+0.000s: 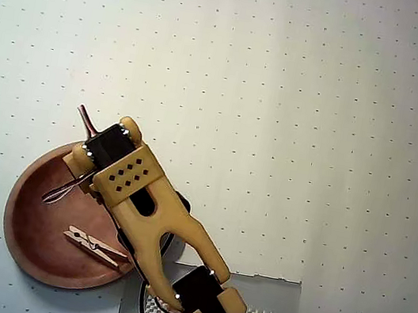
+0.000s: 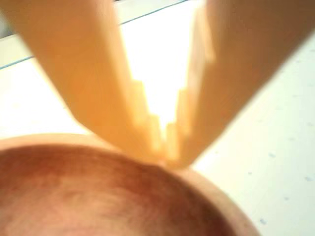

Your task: Grasp a clothespin and put it in the bowl.

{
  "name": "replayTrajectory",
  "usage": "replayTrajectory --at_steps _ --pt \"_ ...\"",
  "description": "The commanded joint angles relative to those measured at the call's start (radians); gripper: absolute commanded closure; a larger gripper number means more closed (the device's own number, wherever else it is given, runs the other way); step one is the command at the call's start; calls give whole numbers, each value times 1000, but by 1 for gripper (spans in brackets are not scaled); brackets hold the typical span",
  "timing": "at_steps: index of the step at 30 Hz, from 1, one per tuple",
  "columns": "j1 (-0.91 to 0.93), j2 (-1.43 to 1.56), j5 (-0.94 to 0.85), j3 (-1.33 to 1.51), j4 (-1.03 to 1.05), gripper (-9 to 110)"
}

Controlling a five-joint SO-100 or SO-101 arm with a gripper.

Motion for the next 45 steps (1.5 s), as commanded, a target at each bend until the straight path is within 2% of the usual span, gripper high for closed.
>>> replayTrajectory --at_steps 1,8,19,26,32,39,45 --pt "110 129 14 -49 26 105" --pt "328 264 64 -51 26 105" --pt "437 439 534 -52 -12 105" --pt "456 549 928 -31 -252 105" --pt "578 614 1192 72 -431 105" --pt "673 753 1308 331 -653 105" --pt "681 868 1370 566 -848 105"
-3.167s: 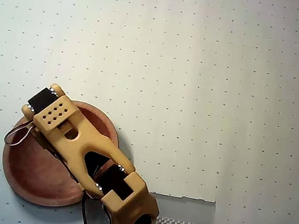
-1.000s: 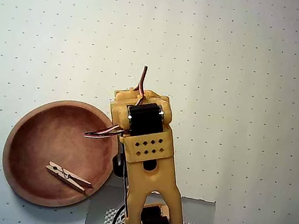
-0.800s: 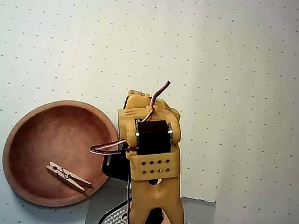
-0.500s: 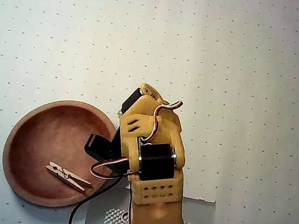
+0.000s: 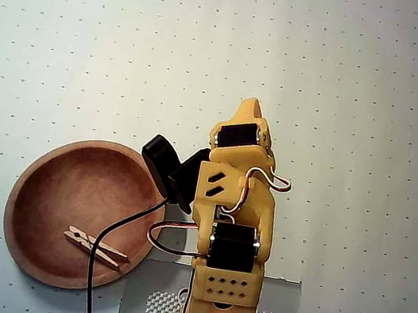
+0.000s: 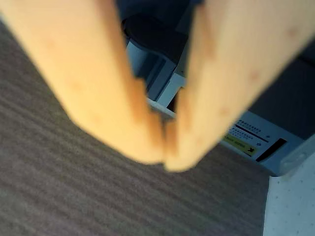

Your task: Grasp a clothespin and put it in the bowl.

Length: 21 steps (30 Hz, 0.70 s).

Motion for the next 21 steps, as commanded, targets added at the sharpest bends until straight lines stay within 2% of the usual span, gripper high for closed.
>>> replayTrajectory --at_steps 1,9,21 --pt "3 97 52 100 -127 105" --pt "5 239 215 339 -222 105" --pt "5 416 230 680 -225 105"
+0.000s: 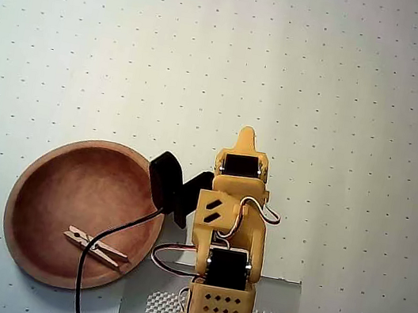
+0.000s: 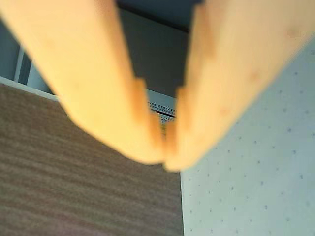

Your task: Grasp a clothespin and put it in the bowl.

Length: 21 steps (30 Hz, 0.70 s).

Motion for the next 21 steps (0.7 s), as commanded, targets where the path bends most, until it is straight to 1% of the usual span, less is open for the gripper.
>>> replayTrajectory --at_steps 1,7,11,21 --pt "5 86 20 78 -26 105" --pt "0 296 21 290 -26 105" --pt "-5 400 21 370 -21 105" --pt "-8 460 21 494 -15 105"
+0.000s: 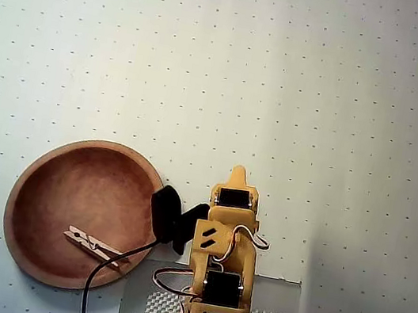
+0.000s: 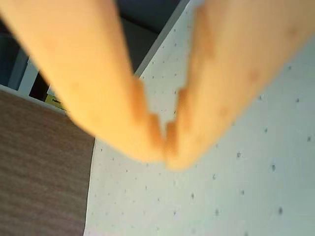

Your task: Grasp a clothespin and put it in the bowl.

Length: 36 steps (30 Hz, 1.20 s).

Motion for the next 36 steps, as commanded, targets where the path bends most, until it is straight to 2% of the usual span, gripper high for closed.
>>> replayTrajectory --at_steps 1,9,16,36 --pt "-5 21 11 26 -15 105" --pt "-2 20 11 29 -6 105" --pt "-3 21 12 29 120 105" --pt "-3 18 0 28 170 105"
